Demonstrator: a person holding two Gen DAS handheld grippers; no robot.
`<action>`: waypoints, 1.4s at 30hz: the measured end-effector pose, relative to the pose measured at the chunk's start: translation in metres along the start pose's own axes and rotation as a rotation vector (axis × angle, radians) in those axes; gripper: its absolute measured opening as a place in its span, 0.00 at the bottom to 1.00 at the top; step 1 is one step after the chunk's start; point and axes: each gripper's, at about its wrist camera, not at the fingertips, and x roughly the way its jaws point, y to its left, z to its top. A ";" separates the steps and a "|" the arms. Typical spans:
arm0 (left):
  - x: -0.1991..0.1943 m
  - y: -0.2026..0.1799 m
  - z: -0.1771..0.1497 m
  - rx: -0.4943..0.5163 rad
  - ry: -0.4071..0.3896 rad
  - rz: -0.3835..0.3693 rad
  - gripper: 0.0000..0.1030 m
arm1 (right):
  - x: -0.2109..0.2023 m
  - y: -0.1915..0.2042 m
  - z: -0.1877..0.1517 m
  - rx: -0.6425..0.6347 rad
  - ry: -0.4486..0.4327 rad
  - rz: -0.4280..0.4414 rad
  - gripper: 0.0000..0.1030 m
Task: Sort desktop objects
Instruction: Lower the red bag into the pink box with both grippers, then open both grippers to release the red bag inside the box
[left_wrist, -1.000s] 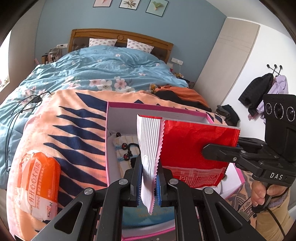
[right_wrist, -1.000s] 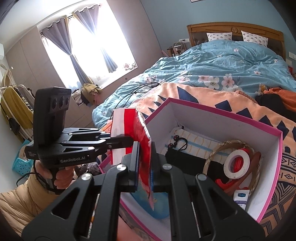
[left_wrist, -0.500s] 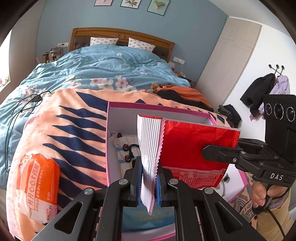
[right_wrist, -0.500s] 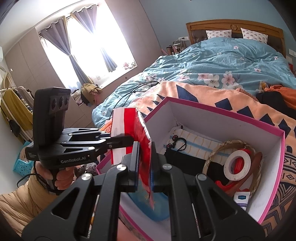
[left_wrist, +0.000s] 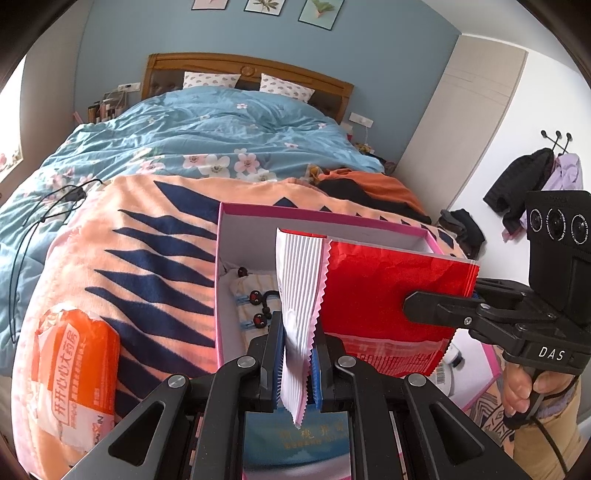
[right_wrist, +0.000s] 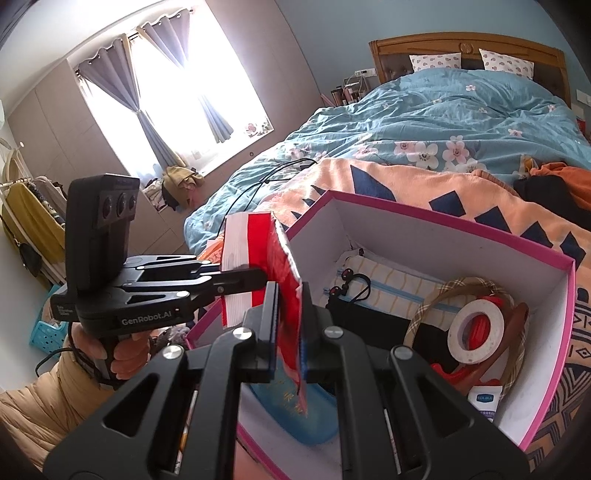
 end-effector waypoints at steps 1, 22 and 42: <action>0.001 0.000 0.000 -0.001 0.001 0.001 0.11 | 0.000 -0.001 0.001 0.002 0.002 0.002 0.10; 0.022 0.007 0.006 -0.021 0.013 0.046 0.11 | 0.021 -0.020 0.007 0.042 0.047 -0.005 0.10; 0.041 0.012 0.008 -0.025 0.044 0.102 0.11 | 0.057 -0.048 0.020 0.146 0.142 -0.020 0.10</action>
